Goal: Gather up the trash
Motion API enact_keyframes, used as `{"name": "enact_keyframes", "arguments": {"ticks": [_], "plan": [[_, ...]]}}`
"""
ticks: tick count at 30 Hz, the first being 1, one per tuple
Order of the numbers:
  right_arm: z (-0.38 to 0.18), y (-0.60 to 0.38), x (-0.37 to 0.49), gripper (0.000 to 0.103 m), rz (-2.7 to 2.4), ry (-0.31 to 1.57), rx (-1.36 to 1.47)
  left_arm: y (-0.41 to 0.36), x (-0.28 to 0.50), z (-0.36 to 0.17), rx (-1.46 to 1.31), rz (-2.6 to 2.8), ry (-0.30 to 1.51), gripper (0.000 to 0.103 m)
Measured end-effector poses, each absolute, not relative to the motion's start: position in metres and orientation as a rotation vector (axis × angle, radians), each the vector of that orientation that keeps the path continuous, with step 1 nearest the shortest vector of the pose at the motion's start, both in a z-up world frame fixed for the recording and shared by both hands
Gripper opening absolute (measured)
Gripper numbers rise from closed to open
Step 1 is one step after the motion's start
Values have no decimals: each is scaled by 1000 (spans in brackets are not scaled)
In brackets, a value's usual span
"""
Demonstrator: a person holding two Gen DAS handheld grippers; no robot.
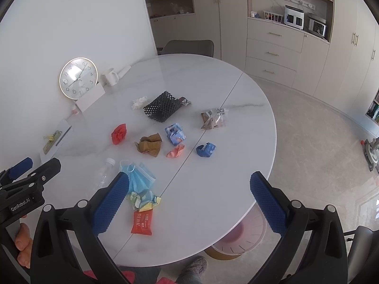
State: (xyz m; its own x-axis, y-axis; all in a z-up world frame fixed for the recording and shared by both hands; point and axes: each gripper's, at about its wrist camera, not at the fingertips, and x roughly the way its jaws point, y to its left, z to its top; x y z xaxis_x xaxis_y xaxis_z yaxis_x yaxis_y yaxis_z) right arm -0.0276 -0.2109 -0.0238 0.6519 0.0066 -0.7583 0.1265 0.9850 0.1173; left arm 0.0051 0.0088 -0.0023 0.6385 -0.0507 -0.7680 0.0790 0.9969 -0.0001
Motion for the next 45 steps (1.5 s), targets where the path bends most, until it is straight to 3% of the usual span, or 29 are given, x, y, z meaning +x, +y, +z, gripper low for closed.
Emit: {"name": "enact_keyframes", "arguments": {"ticks": [45], "plan": [[-23,-205,-27,101,-62,888,174,16,5,-2,27,-61,882,97]]}}
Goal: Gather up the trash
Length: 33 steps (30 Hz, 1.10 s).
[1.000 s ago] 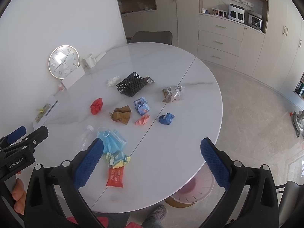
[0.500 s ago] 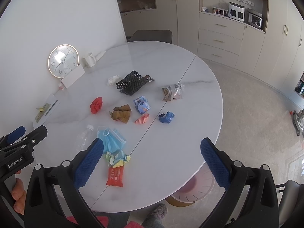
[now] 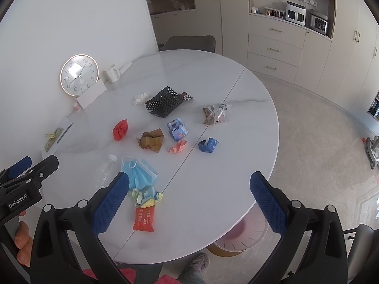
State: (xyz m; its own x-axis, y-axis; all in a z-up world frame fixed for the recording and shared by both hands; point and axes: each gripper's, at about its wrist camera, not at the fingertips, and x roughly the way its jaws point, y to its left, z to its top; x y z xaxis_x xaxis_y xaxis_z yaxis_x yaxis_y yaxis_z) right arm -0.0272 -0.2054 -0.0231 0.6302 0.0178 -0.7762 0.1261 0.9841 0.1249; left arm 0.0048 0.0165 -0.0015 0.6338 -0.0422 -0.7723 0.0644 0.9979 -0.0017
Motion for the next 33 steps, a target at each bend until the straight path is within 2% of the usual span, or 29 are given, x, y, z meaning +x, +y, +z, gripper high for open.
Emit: {"name": "enact_keyframes", "arguments": {"ticks": [18,28,33], "plan": [[-34,-205,-25,101,-43,870,162,28,11,-17,72,-84,861,97],[-83,-188,-10,101,26,901,146,73,18,-84,160,-59,922,97],[-117,-170,1,101,51,937,88,102,31,-129,150,-40,1023,97]]}}
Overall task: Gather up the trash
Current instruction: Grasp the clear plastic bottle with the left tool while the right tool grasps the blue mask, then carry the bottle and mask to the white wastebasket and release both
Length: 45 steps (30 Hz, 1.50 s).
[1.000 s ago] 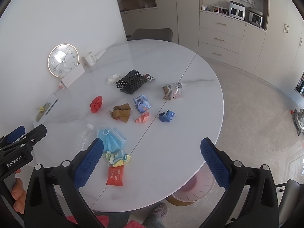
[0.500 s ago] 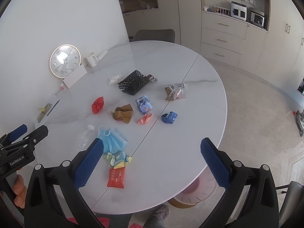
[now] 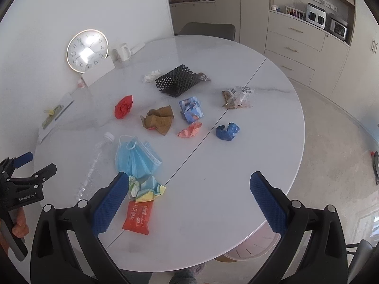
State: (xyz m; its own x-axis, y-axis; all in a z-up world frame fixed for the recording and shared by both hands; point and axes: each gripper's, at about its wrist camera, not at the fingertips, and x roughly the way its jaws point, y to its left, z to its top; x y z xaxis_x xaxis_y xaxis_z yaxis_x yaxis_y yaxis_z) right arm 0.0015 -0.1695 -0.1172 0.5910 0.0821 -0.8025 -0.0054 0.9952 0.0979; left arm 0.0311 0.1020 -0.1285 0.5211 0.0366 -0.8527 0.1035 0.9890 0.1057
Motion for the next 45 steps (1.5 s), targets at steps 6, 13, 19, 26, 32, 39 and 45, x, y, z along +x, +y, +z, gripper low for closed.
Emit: {"name": "enact_keyframes", "arguments": {"ticks": [6,13,19,26,32,39,45], "plan": [[-145,-154,22,101,90,1011,127,115,66,-173,128,-136,1130,97],[-155,-129,43,101,53,1065,93,94,100,-208,205,-267,1212,97],[-167,-111,64,101,30,1084,74,85,113,-231,235,-325,1288,91],[-197,-109,94,101,49,1126,253,95,124,-243,218,-382,1341,62],[-231,-114,105,101,24,1175,513,114,128,-238,205,-425,1324,61],[-258,-91,124,91,8,1242,586,138,130,-224,179,-463,1296,61],[-264,-73,136,44,12,1257,554,151,131,-214,190,-456,1260,62]]}}
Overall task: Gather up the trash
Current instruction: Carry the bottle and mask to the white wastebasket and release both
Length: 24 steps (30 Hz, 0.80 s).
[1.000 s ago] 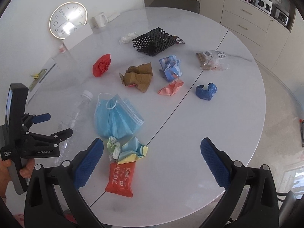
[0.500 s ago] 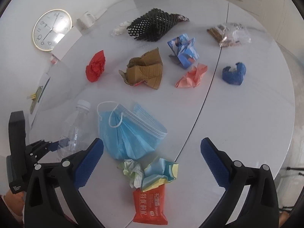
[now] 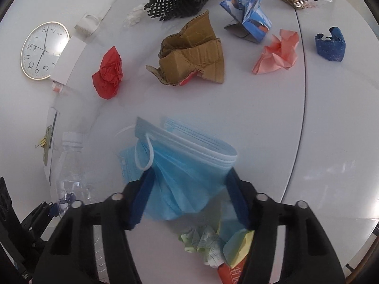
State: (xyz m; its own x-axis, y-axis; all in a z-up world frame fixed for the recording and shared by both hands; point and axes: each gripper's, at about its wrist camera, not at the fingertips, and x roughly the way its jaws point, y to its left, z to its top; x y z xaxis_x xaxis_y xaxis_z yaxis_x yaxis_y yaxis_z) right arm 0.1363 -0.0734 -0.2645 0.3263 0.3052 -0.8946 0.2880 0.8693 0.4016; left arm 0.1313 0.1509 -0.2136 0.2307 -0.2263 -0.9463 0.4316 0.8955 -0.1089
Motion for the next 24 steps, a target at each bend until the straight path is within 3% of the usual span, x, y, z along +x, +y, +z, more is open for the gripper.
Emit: {"name": "enact_keyframes", "arguments": {"ticks": [1,2,5,15,24], "plan": [[-264,-71,138,39,25,1251,554,152,132,-213,189,-454,1258,62],[-263,-70,140,24,43,1245,557,155,132,-211,184,-452,1257,62],[-256,-64,143,15,74,1219,540,157,133,-208,173,-441,1248,61],[-177,-85,121,11,98,1032,505,143,115,-166,198,-498,1149,61],[-116,-216,4,11,-70,893,518,45,60,-121,260,-681,1083,62]]}}
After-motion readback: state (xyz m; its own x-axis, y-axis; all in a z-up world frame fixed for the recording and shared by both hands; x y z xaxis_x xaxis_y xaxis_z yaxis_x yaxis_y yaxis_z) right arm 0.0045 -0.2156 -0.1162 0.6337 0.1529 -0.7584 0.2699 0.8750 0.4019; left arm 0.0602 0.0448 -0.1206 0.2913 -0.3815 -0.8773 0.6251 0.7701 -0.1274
